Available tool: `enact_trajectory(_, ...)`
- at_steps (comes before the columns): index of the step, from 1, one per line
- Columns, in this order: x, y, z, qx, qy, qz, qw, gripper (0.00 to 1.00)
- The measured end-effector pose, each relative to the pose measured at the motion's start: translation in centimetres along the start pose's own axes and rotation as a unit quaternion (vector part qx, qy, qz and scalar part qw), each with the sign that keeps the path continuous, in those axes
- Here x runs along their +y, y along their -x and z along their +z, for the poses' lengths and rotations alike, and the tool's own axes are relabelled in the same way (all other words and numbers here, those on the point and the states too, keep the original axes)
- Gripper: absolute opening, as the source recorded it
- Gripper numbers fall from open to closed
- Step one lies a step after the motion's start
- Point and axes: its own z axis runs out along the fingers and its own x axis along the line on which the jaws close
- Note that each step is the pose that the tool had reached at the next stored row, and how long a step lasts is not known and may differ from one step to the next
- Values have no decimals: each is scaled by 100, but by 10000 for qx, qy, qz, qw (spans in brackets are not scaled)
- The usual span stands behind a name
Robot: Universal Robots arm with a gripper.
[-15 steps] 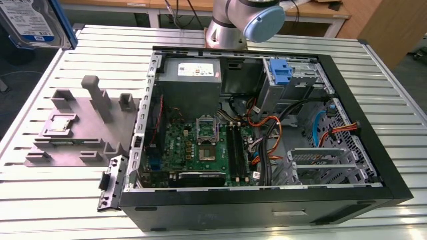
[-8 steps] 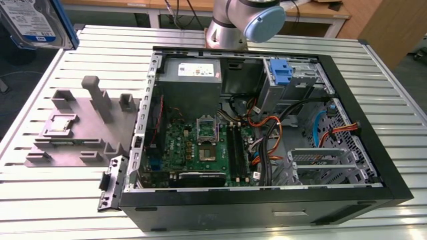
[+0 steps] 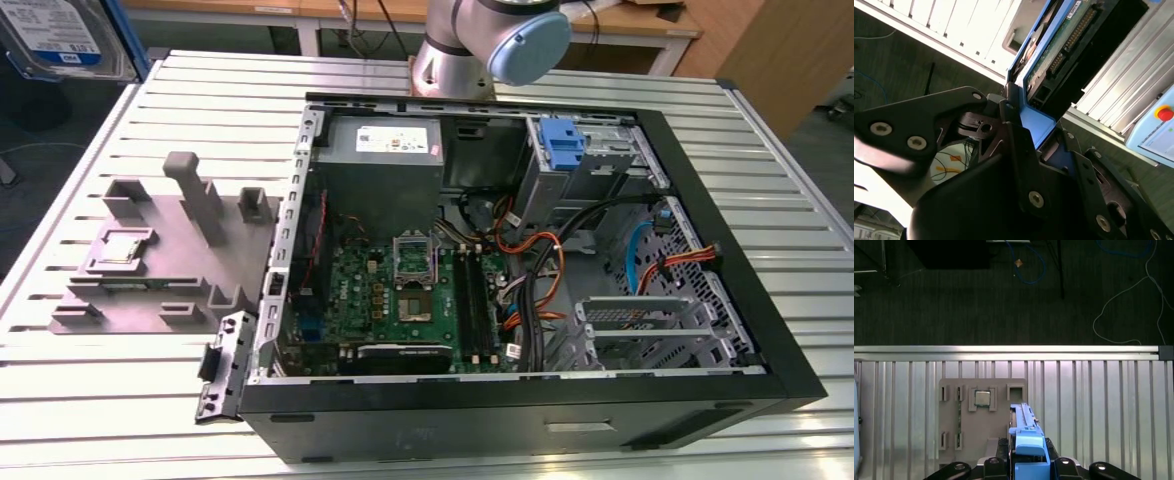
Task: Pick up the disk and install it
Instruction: 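Pick up the disk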
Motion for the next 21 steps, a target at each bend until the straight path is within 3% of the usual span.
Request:
enact_trajectory(7,-7,-121,-5,19,0,1,10000,37)
enact_trajectory(9,-37,-144,-5,22,-1,1,10000,37)
enact_trajectory(12,-146,-157,-9,23,-1,1,10000,37)
enact_trajectory(21,-557,-153,-20,26,-1,1,10000,37)
